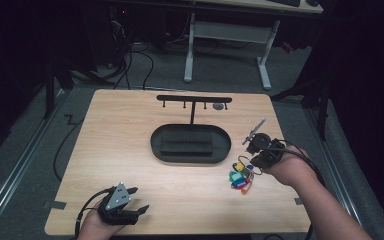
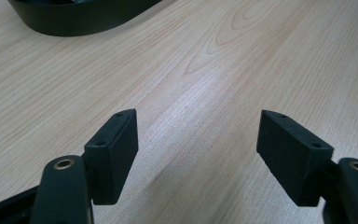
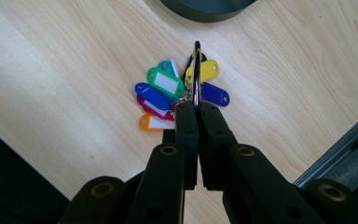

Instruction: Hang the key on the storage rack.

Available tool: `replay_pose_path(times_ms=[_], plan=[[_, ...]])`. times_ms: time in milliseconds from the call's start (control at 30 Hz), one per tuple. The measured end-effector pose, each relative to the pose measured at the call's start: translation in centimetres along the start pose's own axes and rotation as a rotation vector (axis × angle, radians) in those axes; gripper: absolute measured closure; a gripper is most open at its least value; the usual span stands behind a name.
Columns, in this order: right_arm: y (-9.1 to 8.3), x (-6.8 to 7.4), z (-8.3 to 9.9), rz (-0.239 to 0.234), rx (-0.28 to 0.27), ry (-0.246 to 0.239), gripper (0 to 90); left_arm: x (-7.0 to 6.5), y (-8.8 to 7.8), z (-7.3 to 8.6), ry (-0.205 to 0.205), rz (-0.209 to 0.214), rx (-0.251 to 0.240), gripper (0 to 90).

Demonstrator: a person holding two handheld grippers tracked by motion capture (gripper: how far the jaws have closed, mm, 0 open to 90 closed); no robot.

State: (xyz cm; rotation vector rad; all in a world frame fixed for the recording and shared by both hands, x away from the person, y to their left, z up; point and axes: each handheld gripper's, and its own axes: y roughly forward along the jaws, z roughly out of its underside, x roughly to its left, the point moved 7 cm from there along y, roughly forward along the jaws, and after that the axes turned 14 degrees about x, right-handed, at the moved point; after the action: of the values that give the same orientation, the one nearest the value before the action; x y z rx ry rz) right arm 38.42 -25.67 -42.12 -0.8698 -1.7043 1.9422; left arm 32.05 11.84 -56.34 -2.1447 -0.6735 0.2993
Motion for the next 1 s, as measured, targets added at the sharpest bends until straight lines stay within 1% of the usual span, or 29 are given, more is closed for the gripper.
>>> replay_pose_path(times_ms=[233, 267, 333, 367, 400, 467, 533, 567, 600, 633, 733, 867, 1000], plan=[[-1.7, 0.2, 0.1, -0.029, 0.005, -0.011, 88.2, 0.0, 0.1, 0.1, -0.005, 0.002, 0.001, 29.8], [-2.2, 0.2, 0.1, -0.028, 0.008, -0.014, 88.1, 0.0, 0.1, 0.1, -0.004, 0.001, 0.001, 29.8], [-2.5, 0.1, 0.1, -0.028, 0.006, -0.013, 88.1, 0.0, 0.1, 0.1, -0.004, 0.001, 0.0, 29.8], [-3.1, 0.1, 0.0, -0.029, 0.005, -0.01, 88.2, 0.1, 0.0, 0.1, -0.005, -0.001, -0.002, 29.8], [-3.1, 0.1, 0.0, -0.029, 0.005, -0.01, 88.2, 0.1, 0.0, 0.1, -0.005, -0.001, -0.002, 29.7], [-3.7, -0.1, 0.0, -0.032, 0.001, -0.007, 88.1, 0.1, 0.0, 0.1, -0.004, -0.005, -0.005, 29.7], [-4.6, -0.2, -0.1, -0.031, -0.001, -0.002, 88.1, 0.1, 0.0, 0.1, -0.002, 0.001, -0.008, 29.1], [-4.9, -0.2, -0.2, -0.032, -0.004, 0.0, 88.1, 0.1, -0.2, 0.0, 0.001, 0.007, -0.026, 28.9], [-4.9, -0.2, -0.2, -0.032, -0.004, 0.0, 88.1, 0.1, -0.2, 0.0, 0.001, 0.007, -0.026, 28.9], [-5.5, -0.3, -0.4, -0.032, -0.011, 0.0, 88.1, 0.2, -0.2, 0.0, 0.0, -0.003, -0.033, 28.8], [-6.0, -0.4, -0.6, -0.037, -0.023, 0.004, 88.2, 0.2, -0.3, 0.0, -0.001, -0.006, -0.03, 28.8], [-6.7, -0.6, -1.1, -0.031, -0.035, 0.007, 88.1, 0.2, -0.2, 0.1, -0.005, -0.004, -0.03, 28.8], [-6.8, -0.6, -1.5, -0.033, -0.041, 0.005, 88.1, 0.2, -0.2, 0.1, -0.002, -0.003, -0.023, 28.8]])
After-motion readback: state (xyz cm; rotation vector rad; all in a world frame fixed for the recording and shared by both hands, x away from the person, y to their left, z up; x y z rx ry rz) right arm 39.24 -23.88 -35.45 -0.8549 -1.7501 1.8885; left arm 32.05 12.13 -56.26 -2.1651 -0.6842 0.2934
